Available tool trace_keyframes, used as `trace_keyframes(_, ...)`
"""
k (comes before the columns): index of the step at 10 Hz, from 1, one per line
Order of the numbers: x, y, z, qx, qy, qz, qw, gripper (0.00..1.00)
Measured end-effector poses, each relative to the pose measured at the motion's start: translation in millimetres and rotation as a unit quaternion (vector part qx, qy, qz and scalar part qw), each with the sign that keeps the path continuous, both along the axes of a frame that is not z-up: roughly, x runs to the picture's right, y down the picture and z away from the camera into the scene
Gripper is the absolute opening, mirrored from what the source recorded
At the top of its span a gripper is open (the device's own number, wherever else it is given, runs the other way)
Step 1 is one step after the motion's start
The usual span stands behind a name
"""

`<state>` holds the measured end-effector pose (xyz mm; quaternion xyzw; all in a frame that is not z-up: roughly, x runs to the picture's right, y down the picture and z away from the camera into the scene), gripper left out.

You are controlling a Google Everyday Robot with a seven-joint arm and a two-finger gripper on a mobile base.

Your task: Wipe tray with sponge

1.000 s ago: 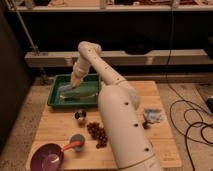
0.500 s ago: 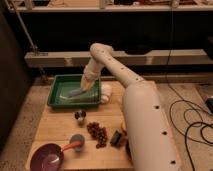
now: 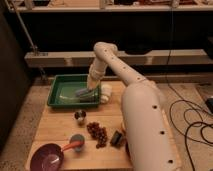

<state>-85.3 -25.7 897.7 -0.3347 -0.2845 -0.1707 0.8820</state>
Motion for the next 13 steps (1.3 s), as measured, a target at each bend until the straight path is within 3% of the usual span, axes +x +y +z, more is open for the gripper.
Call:
trace_keyframes(2, -6, -13, 24.5, 0.004, 0.011, -0.001, 0.9999, 0.0)
trace_keyframes(5, -27, -24, 39.8, 0.01, 0.015, -0.005, 0.9998, 0.0)
trace_keyframes(13, -26, -24, 40.6, 0.011, 0.017, -0.006, 0.9998, 0.0)
